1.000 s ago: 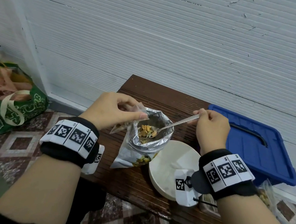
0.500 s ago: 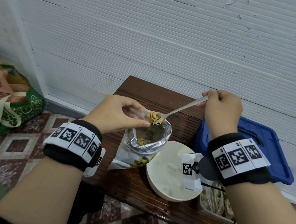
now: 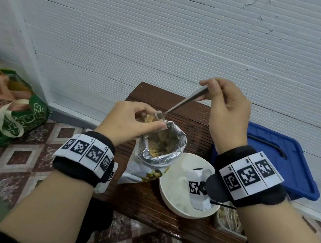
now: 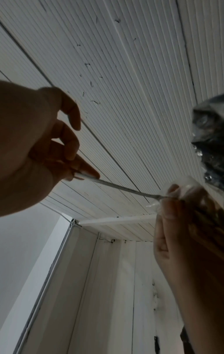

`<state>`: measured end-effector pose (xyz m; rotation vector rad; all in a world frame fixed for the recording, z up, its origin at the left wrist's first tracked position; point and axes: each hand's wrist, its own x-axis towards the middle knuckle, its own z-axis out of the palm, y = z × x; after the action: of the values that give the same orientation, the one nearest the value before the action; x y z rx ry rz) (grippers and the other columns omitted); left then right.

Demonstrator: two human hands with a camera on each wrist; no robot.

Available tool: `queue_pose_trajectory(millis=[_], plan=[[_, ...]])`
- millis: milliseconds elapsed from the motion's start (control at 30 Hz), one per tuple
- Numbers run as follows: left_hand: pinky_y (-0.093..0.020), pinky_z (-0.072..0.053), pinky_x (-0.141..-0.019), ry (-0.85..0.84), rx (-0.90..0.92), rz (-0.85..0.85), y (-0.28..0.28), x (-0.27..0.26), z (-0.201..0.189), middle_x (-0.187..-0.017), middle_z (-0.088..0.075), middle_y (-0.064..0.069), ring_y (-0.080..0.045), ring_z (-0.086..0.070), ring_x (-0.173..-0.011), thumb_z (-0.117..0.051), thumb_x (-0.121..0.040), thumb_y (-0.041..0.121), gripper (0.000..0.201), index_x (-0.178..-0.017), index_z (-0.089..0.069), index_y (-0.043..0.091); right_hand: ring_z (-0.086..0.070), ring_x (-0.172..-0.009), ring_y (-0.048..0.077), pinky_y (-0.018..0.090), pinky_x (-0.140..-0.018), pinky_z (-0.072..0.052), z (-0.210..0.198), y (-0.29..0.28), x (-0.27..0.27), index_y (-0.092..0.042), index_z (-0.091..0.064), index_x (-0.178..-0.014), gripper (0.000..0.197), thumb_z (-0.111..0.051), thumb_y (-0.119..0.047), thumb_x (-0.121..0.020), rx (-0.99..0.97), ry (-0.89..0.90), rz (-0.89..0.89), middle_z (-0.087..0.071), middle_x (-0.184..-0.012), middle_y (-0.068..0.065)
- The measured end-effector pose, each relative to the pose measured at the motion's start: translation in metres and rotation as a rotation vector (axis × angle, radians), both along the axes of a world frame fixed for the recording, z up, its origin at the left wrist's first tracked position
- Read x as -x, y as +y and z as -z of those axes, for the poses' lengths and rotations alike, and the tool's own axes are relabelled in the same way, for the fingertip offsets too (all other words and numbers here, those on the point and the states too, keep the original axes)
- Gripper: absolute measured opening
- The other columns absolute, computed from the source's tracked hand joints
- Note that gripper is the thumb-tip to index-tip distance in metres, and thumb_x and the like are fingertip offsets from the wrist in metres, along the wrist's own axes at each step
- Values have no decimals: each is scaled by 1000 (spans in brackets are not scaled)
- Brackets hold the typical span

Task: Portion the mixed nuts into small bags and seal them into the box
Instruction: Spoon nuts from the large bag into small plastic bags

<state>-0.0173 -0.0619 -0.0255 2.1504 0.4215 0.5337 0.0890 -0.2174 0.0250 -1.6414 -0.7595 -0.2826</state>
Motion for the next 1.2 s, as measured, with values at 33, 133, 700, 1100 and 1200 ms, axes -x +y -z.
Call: queue_pose_trajectory(millis=[33,133,700,1100,1200], plan=[[-5,-45,-60,-5,15,-15,1,1,-1,-78,-68,13,2,-62,-73,-80,-66,45,20,-79,-67,35,-65,-79,11,20,-78,-50,-1,-1,0,-19,-66,-90,20,-49,-14,-99,-37,-24,-1,-66,-79,-6],[-7,-45,-65,4,14,-68,10,5,-3,-84,-69,10,3,-61,-81,-77,-70,44,22,-84,-71,29,-60,-75,2,16,-73,-45,-1,-5,-3,-19,-64,-91,20,-47,-16,-100,-127,-63,62,-64,-80,-8],[-23,-51,-87,78,82,102,14,6,2,-84,-73,16,5,-66,-85,-77,-71,43,20,-86,-75,29,-51,-77,20,34,-76,-25,80,-6,25,-28,-70,-95,21,-49,-31,-96,640,-309,18,-58,-69,-6],[-31,-50,-95,97,92,124,14,7,1,-89,-74,15,6,-66,-88,-77,-71,43,19,-86,-75,30,-60,-81,23,51,-88,-45,84,0,20,-22,-69,-88,22,-49,-21,-97,476,62,43,-65,-73,-5],[-28,-49,-95,101,96,128,13,8,0,-89,-74,14,5,-66,-88,-77,-72,42,19,-86,-75,30,-61,-76,24,53,-85,-46,85,1,21,-21,-70,-85,22,-51,-20,-97,421,120,90,-61,-67,-10]])
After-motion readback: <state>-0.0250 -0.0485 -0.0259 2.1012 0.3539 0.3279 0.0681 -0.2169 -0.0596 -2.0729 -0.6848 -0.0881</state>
